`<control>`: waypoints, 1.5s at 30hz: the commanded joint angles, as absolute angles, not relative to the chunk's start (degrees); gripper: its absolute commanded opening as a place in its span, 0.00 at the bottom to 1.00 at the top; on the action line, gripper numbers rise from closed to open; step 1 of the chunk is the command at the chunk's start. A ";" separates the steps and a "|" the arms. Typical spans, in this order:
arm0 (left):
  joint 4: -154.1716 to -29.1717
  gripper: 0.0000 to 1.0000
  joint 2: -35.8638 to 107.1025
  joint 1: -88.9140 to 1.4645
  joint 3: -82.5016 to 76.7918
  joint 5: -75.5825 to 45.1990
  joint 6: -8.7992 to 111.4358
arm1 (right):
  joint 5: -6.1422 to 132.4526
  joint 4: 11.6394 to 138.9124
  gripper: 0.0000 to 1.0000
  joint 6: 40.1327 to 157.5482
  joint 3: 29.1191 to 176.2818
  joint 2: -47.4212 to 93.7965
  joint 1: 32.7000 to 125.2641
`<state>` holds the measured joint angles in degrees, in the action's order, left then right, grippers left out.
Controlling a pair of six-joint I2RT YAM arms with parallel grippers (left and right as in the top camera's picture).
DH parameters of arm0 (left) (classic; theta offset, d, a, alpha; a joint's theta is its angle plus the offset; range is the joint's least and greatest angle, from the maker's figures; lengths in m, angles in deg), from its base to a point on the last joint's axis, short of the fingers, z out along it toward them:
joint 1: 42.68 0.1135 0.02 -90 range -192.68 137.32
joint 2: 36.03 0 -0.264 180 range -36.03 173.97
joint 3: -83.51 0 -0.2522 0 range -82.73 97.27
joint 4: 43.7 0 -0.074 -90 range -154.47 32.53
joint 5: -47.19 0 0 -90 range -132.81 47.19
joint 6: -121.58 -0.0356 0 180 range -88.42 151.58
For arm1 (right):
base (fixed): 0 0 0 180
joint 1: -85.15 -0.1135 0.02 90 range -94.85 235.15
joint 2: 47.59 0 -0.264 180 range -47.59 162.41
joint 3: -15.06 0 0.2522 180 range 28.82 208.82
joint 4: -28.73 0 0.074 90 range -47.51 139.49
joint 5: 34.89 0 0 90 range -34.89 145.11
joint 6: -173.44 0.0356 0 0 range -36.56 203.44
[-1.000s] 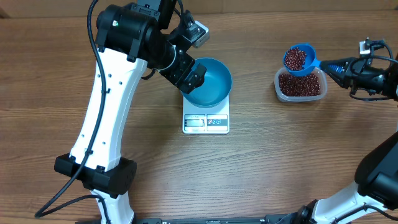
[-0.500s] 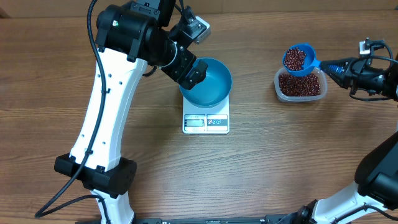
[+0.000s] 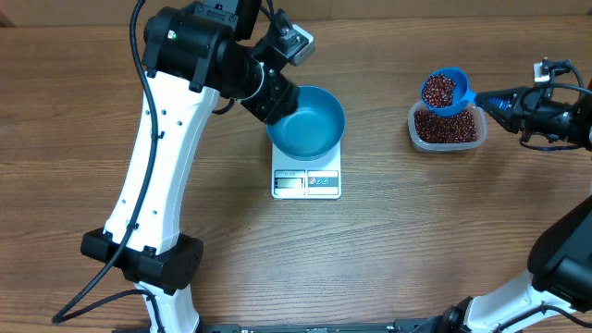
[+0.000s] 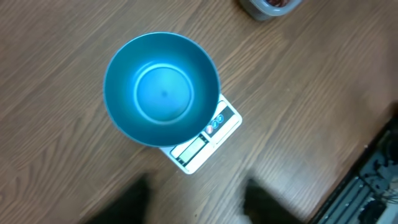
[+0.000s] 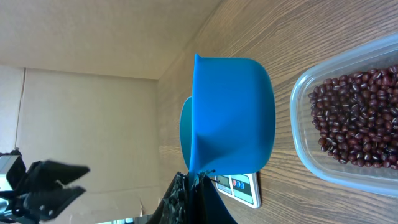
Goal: Scoop item into bowl and weigh 150g on scale
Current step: 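Release the bowl and move the left gripper down to the scale buttons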
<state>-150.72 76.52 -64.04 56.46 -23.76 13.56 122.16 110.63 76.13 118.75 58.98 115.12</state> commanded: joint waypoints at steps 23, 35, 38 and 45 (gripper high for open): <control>-145.69 0.04 76.66 -81.15 38.08 -40.90 17.89 | 122.05 111.68 0.04 75.41 118.82 58.96 115.32; -141.98 0.05 67.34 -89.96 33.10 -45.66 19.86 | 122.03 111.83 0.04 74.71 118.82 58.96 115.32; -138.94 0.05 62.16 -89.96 26.02 -43.72 19.81 | 122.03 111.83 0.04 74.54 118.82 58.96 115.32; -120.01 0.04 50.82 -89.94 3.48 -41.33 21.98 | 122.03 112.01 0.04 74.51 118.82 58.96 115.32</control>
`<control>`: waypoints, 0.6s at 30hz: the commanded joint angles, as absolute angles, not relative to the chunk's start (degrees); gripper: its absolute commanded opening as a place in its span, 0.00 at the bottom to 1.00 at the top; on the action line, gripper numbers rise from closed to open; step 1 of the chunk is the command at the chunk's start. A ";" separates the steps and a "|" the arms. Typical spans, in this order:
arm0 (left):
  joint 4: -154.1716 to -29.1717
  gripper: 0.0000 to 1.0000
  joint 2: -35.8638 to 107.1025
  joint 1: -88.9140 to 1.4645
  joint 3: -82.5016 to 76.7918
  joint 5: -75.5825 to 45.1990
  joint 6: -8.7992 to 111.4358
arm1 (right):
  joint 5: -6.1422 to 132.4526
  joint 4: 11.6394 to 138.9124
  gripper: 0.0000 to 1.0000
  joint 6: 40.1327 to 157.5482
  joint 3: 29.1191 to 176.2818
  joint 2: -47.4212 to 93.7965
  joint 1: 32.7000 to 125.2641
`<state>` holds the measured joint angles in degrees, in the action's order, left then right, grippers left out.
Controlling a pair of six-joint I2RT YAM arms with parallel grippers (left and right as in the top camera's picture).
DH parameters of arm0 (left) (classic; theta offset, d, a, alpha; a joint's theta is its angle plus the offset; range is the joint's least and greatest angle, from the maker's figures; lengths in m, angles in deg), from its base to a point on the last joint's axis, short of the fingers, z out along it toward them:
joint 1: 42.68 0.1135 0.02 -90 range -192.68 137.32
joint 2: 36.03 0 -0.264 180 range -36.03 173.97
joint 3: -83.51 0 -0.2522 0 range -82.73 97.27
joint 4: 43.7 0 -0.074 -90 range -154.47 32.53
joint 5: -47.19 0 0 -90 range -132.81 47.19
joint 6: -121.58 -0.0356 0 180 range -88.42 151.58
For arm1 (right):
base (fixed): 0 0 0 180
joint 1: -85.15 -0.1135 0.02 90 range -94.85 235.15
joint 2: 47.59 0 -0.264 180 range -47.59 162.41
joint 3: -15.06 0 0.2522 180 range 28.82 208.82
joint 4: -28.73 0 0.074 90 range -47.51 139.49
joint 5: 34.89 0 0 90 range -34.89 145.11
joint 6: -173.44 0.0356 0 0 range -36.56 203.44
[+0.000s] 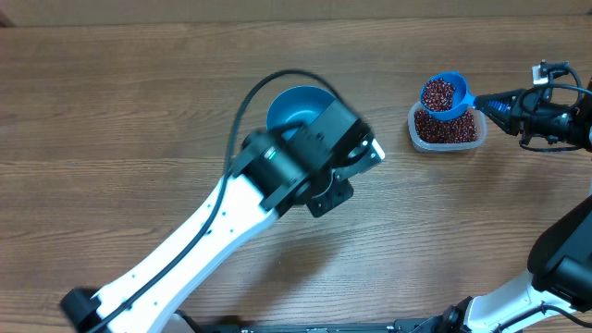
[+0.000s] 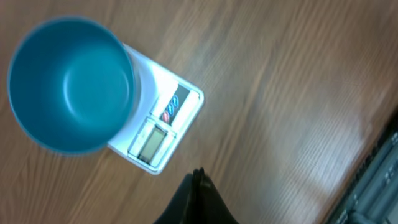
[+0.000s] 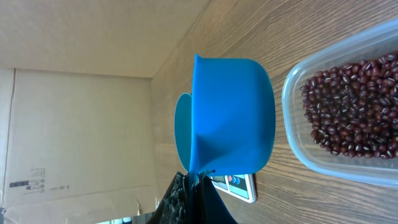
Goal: Scoop item into bowl and weigh 150g on scale
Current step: 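Release the bowl and move the left gripper down to the scale buttons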
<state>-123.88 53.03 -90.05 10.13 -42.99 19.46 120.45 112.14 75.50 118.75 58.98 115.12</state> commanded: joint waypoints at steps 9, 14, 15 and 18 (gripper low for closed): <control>-98.41 0.04 50.47 -88.00 -13.28 -41.94 27.96 | 121.94 112.75 0.04 73.90 118.82 58.96 115.32; -91.46 0.07 50.86 -84.39 -18.96 -41.92 29.01 | 121.81 112.57 0.04 73.88 118.82 58.96 115.32; -90.92 0.05 50.86 -84.06 -19.33 -41.92 28.99 | 121.81 112.47 0.04 73.88 118.84 58.96 115.32; -88.80 0.04 50.86 -83.23 -20.69 -41.90 29.01 | 121.81 112.27 0.04 73.88 118.82 58.96 115.32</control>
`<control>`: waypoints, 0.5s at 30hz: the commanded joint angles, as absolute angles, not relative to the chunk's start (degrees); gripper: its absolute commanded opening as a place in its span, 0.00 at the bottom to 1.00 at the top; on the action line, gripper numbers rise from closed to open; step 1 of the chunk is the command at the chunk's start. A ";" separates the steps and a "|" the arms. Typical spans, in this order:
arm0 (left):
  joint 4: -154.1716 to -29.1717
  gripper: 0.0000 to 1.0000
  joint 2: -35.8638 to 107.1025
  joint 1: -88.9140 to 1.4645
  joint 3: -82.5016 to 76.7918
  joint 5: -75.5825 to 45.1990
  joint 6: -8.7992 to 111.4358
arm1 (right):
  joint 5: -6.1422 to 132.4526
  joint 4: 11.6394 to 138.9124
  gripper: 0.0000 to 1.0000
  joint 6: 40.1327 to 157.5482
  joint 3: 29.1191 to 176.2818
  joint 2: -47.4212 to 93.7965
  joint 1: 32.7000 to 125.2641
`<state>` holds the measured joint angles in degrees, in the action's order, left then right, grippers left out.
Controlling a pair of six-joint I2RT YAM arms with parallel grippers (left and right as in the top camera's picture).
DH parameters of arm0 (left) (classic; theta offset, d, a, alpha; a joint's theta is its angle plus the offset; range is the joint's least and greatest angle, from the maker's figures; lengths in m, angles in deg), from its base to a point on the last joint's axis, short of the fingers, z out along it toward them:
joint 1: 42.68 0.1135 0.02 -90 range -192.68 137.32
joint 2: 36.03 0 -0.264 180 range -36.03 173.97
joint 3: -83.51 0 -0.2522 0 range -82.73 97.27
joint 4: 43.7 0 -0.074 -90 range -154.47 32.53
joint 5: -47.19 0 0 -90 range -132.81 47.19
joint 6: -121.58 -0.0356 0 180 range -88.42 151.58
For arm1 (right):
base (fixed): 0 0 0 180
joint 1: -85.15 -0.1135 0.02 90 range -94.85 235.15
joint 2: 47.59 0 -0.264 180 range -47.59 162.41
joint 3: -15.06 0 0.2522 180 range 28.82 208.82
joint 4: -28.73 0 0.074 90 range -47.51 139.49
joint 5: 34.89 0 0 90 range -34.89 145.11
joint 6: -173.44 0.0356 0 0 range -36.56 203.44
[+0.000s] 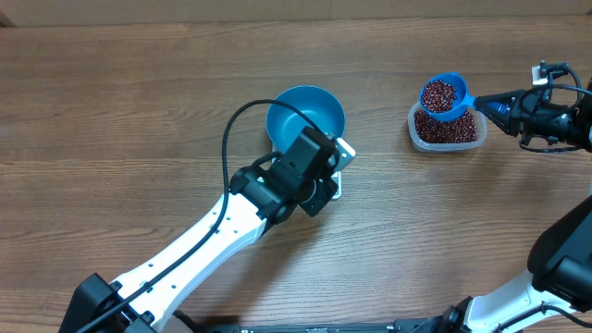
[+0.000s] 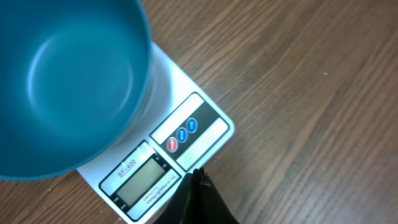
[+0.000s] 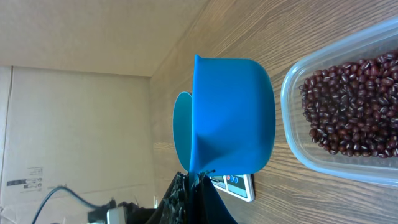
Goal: Scoop item into bowl and weigh 150g on scale
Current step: 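Release the bowl and move the left gripper down to the scale buttons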
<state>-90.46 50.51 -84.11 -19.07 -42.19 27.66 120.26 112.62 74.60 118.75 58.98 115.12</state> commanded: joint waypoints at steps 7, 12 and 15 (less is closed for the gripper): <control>-86.39 0.04 51.04 -83.19 -22.92 -41.73 29.04 | 121.76 113.16 0.04 72.59 118.82 58.96 115.32; -85.17 0.04 51.96 -83.19 -23.12 -41.77 28.99 | 121.79 113.32 0.04 72.59 118.82 58.96 115.32; -84.03 0.04 53.92 -83.19 -23.14 -41.77 28.66 | 121.79 113.32 0.04 72.61 118.84 58.96 115.32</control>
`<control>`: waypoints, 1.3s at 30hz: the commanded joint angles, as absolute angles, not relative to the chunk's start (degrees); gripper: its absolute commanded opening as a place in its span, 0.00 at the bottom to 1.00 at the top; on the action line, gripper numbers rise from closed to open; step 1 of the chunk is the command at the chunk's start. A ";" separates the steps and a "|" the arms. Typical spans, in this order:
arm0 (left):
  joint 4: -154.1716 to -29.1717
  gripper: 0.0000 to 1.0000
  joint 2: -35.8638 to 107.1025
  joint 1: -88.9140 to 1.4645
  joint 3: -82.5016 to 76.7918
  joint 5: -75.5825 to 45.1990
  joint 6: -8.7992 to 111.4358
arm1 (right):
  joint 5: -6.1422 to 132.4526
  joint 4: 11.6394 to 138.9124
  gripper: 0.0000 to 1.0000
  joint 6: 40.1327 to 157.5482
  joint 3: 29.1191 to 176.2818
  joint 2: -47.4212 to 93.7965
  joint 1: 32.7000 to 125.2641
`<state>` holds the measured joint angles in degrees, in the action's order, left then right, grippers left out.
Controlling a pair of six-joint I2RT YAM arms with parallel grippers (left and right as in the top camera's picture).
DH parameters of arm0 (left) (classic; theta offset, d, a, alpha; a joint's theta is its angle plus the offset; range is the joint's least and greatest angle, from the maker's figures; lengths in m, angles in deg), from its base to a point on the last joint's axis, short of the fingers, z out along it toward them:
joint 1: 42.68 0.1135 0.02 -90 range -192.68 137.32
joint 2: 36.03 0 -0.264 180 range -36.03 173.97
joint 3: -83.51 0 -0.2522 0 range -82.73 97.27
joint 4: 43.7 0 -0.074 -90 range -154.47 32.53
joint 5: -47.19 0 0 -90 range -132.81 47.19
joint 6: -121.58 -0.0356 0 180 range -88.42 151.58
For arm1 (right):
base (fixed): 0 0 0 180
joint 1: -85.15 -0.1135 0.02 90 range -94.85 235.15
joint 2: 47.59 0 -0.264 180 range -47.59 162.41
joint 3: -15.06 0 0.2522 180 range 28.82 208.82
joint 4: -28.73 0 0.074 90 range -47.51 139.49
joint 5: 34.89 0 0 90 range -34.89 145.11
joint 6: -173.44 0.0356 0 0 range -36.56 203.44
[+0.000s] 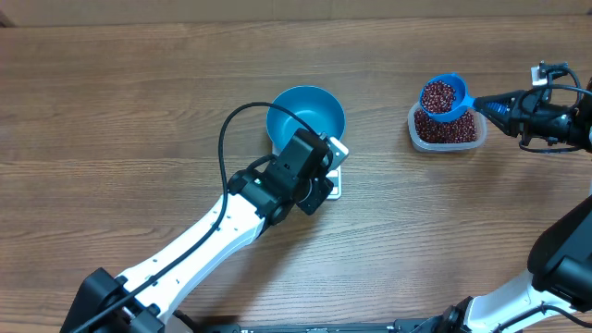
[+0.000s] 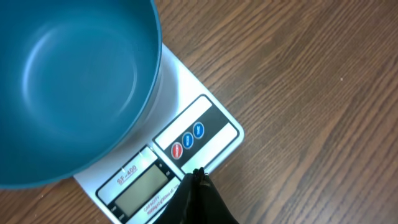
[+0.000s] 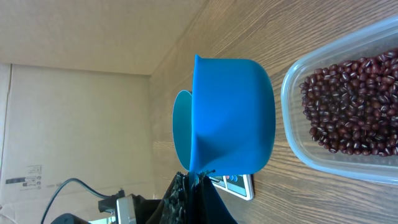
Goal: Scoop item into bowl and weigh 150g on scale
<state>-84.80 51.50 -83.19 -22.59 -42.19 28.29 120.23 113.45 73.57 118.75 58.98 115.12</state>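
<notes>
An empty blue bowl [image 1: 305, 113] stands on the white scale [image 2: 208, 134], whose display [image 2: 140, 190] reads blank. My left gripper [image 2: 198, 174] is shut on nothing, its tip low at the scale's front edge just below the round buttons [image 2: 187, 140]. My right gripper [image 3: 200, 177] is shut on the handle of the blue scoop [image 1: 442, 92]. The scoop is heaped with red beans and hangs level over the clear bean container [image 1: 448, 129]. From the right wrist, the scoop's underside [image 3: 233, 115] hides most of the bowl.
In the overhead view the left arm [image 1: 277, 185] crosses the table from the front left and covers most of the scale. The right arm [image 1: 546, 116] reaches in from the right edge. Bare wooden tabletop [image 1: 444, 231] lies around them.
My left gripper has come slightly lower and closer to the scale, its shut tip now at the panel's edge under the buttons. The right gripper and the scoop have not moved.
My left gripper was open, high beside the bowl on the scale. Then it was shut and in front of the scale, then lower near the button panel, and now at its edge. All the while my right gripper held the filled scoop over the bean container.
</notes>
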 commanded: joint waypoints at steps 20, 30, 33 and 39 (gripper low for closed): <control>-82.13 0.04 61.47 -83.17 -22.37 -43.02 24.45 | 120.28 113.97 0.04 72.63 118.82 58.96 115.32; -80.58 0.04 63.72 -83.12 -22.42 -43.23 24.29 | 119.62 114.41 0.04 72.66 118.82 58.96 115.32; -78.33 0.04 64.85 -83.10 -23.47 -43.23 24.29 | 119.60 114.41 0.04 72.63 118.82 58.96 115.32; -76.67 0.04 66.78 -83.08 -23.64 -43.45 24.27 | 119.19 114.39 0.04 72.61 118.82 58.96 115.32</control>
<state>-77.10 65.66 -83.19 -22.83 -42.67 25.39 118.07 114.50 73.31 118.75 58.98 115.12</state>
